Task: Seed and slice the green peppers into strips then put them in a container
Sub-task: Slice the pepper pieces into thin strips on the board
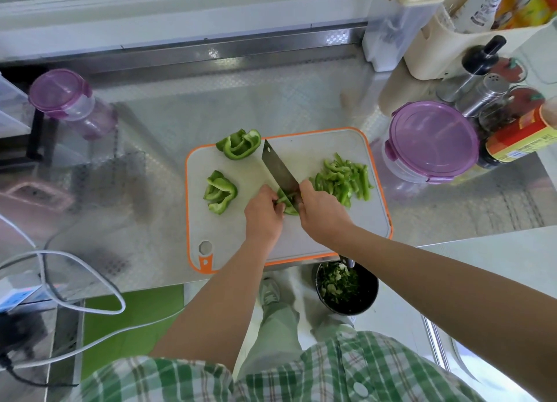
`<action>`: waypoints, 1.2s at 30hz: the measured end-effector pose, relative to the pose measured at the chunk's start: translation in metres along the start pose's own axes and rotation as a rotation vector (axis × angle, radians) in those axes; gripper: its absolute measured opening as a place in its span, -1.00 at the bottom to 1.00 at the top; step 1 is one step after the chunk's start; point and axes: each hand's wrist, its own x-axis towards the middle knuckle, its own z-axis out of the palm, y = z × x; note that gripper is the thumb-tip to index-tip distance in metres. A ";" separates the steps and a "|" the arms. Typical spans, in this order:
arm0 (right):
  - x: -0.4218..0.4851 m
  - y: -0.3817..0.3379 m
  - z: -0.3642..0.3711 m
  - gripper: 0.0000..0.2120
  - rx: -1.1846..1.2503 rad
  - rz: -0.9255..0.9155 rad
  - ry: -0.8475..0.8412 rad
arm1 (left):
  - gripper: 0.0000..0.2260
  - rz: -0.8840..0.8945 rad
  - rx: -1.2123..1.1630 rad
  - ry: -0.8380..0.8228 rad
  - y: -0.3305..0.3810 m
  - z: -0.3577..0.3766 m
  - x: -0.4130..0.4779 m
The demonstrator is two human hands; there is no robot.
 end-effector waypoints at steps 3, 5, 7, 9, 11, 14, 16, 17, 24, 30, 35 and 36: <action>0.001 0.002 0.003 -0.87 0.014 0.009 -0.004 | -0.93 -0.004 0.010 -0.008 0.000 0.000 0.001; 0.001 0.002 0.005 -0.87 0.022 0.018 -0.009 | -0.94 -0.007 0.011 -0.009 0.000 0.000 0.001; 0.002 0.003 0.007 -0.86 0.009 0.018 -0.017 | -0.94 -0.002 0.012 -0.009 0.001 -0.001 0.000; 0.004 0.002 0.009 -0.88 -0.037 0.015 -0.025 | -0.94 -0.003 0.031 -0.012 0.003 -0.002 0.000; 0.008 0.000 0.012 -0.86 -0.098 0.020 -0.027 | -0.94 -0.003 0.032 -0.012 0.004 -0.002 0.000; 0.012 0.000 0.016 -0.86 -0.105 0.027 0.006 | -0.94 -0.017 0.029 -0.029 0.003 -0.003 0.001; 0.012 0.003 0.014 -0.86 -0.049 0.051 0.039 | -0.94 -0.022 0.027 -0.032 0.003 -0.003 0.001; 0.012 0.005 0.013 -0.87 -0.009 0.069 0.061 | -0.94 -0.024 0.014 -0.031 0.003 -0.003 0.001; 0.000 0.007 -0.005 -0.90 0.043 -0.019 0.034 | -0.86 -0.029 -0.026 -0.023 0.002 0.000 0.001; -0.002 0.003 -0.002 -0.87 -0.022 -0.021 -0.015 | -0.87 -0.008 0.014 -0.025 0.000 0.000 0.003; 0.000 0.002 0.001 -0.88 -0.039 -0.007 -0.039 | -0.94 -0.010 0.038 -0.029 0.002 0.000 0.004; 0.001 0.000 0.002 -0.88 -0.057 0.003 -0.039 | -0.96 -0.011 0.038 -0.029 0.003 0.000 0.004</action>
